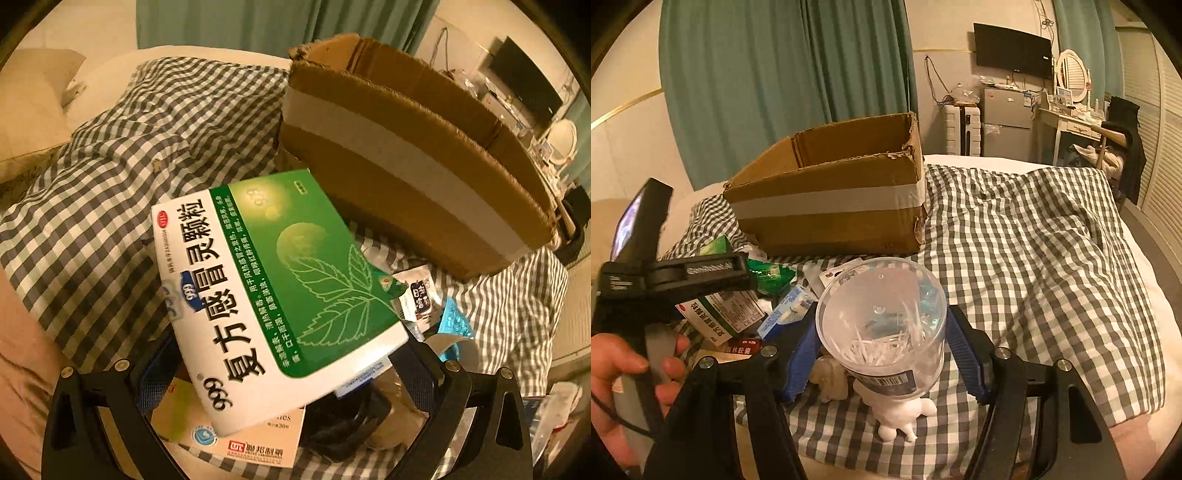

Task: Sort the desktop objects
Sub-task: 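Carry the green-white box and clear cup into the cardboard box and release both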

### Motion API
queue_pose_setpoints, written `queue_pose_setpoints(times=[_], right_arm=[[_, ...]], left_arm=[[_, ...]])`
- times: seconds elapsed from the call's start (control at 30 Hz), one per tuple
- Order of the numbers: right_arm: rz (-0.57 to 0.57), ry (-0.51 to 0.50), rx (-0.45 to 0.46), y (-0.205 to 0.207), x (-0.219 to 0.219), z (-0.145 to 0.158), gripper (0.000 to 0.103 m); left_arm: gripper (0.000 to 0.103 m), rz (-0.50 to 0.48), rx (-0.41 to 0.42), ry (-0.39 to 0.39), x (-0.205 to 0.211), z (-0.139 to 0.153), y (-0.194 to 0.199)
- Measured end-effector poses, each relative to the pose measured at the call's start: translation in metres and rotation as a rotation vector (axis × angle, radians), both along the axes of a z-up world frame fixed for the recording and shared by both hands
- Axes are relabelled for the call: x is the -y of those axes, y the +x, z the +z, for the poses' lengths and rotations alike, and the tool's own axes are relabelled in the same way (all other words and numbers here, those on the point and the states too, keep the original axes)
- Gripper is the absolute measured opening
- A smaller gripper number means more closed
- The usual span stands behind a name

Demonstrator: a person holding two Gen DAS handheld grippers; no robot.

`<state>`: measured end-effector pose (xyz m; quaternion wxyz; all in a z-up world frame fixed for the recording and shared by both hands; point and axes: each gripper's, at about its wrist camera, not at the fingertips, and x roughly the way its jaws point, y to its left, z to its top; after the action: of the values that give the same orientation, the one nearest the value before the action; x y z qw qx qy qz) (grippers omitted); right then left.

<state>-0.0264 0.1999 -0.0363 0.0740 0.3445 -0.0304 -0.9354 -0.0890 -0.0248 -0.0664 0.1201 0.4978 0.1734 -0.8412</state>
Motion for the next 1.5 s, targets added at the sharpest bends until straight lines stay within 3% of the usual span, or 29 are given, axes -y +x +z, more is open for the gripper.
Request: queue_pose_setpoints(times=[0.07,0.13,0.37,0.67,0.83,1.17,1.5], right_arm=[[0.006,0.005,0.002,0.001,0.001,0.0,0.065],[0.01,0.011,0.004,0.001,0.003,-0.001,0.065],[0.025,0.033,0.001,0.01,0.012,0.001,0.064],[0.049,0.054,-0.042,0.021,0.028,0.023,0.064],[0.064,0.052,-0.074,0.028,0.034,0.042,0.064],[0.072,0.056,-0.107,0.034,0.037,0.064,0.064],[0.125,0.028,-0.142,0.015,0.04,0.093,0.064]], left_arm=[[0.103,-0.023,-0.023,-0.02,-0.001,-0.001,0.003],[0.096,-0.041,-0.04,-0.032,-0.001,-0.001,0.008],[0.094,-0.092,-0.089,-0.049,0.002,0.006,0.027],[0.091,-0.175,-0.21,-0.144,0.004,0.039,0.058],[0.088,-0.204,-0.267,-0.135,0.007,0.059,0.065],[0.085,-0.239,-0.291,-0.083,0.01,0.069,0.07],[0.084,-0.275,-0.362,-0.086,0.008,0.107,0.058]])
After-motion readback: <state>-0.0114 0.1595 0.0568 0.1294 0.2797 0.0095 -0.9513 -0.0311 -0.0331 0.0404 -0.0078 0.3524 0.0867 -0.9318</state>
